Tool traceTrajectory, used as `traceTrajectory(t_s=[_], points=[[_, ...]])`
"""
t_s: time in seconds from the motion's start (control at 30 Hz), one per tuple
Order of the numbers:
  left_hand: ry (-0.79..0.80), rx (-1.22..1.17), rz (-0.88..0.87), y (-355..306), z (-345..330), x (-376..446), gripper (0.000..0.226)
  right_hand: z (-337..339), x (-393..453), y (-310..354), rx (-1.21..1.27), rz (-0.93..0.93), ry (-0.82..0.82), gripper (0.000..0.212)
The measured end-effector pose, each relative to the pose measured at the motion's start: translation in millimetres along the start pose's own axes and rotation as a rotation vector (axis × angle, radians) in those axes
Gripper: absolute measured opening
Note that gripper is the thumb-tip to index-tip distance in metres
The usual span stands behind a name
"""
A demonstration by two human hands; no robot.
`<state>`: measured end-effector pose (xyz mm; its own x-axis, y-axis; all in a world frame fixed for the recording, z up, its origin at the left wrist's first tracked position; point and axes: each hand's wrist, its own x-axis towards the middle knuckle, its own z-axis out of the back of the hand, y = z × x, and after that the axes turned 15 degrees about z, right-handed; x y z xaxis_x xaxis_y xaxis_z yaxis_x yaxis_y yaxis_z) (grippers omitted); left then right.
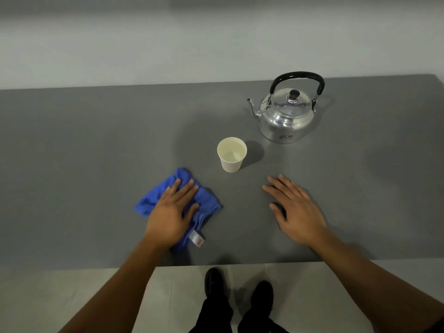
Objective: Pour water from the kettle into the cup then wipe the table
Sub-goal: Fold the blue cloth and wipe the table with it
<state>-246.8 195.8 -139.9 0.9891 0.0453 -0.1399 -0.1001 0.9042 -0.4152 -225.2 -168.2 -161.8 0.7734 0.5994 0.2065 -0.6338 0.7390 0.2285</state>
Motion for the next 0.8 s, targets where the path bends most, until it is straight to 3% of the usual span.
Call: traceTrajectory(t_s=[0.07,0.17,0.33,0.47,0.57,0.67,0.8], points=[[-0.019,0.042,0.107,-19.6,-5.8,23.8,0.057,0.6,-0.8,-0.6,-0.002,0.002,0.010,0.049],[-0.014,0.076,0.112,-51.3,-20.0,40.7,0.061,0.5,-1.9,-2.6,-0.002,-0.003,0.021,0.050],[0.097,0.106,-0.071,-74.0,-37.2,3.5,0.063,-1.3,-1.8,-5.3,-0.003,0.002,0.011,0.051],[0.139,0.046,-0.239,-29.7,-21.7,-20.7,0.055,-3.2,-1.8,-5.0,-0.002,0.003,0.014,0.051],[0.049,0.024,-0.114,-6.9,-5.3,1.3,0.054,-2.4,0.0,-5.0,-0.003,-0.004,0.026,0.050],[0.010,0.096,0.056,-28.3,-12.5,27.2,0.059,-1.1,-0.4,-5.2,-0.002,-0.005,0.041,0.050],[0.009,0.128,0.048,-65.6,-30.7,32.2,0.063,0.7,0.3,-3.4,0.001,-0.011,0.050,0.051]])
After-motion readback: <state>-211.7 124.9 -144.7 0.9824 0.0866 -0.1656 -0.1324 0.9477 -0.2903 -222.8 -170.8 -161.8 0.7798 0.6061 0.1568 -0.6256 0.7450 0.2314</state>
